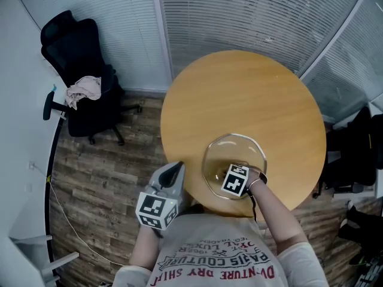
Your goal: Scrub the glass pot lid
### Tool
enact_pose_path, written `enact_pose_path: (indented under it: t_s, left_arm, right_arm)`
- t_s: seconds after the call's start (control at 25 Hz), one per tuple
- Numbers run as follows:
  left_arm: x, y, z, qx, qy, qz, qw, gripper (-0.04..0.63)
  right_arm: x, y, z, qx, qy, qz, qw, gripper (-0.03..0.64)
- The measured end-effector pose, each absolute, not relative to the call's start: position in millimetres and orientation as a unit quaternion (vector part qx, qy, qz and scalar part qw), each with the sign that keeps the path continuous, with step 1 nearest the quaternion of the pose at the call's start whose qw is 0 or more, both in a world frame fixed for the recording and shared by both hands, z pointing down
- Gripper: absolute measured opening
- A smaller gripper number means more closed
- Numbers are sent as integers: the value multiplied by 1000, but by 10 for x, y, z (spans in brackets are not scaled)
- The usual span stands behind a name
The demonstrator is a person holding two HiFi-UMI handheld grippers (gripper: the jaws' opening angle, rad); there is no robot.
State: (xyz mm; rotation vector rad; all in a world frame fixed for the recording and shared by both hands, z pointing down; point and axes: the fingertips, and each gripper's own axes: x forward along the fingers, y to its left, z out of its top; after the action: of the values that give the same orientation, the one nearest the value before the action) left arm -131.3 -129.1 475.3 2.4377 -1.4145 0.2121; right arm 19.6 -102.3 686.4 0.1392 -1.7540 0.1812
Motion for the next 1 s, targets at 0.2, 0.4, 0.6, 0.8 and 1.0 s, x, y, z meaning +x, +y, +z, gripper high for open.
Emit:
enact_pose_path:
  t_s: [0.2, 0.4, 0.6, 0.8, 1.0]
  left_arm:
    - [-1218, -1276, 4782, 855, -488, 76, 159, 8]
    - [-1164, -1274, 4810, 857, -483, 79, 163, 8]
    - [-1121, -1290, 4823, 858, -479, 82, 165, 8]
    - [-1070, -1299, 4790, 858, -480, 82, 162, 8]
    - [-1124, -1347, 4778, 856, -484, 79, 162, 8]
  right_arm:
    - [340, -911, 6867, 55, -764, 93, 636, 58]
    - [452, -816, 6855, 62, -769, 115, 626, 58]
    - [548, -746, 6846, 77, -773, 146, 612, 58]
    - [624, -754, 6741, 97, -790, 186, 577, 57]
    - [479, -1102, 6353, 140, -820, 170, 529, 57]
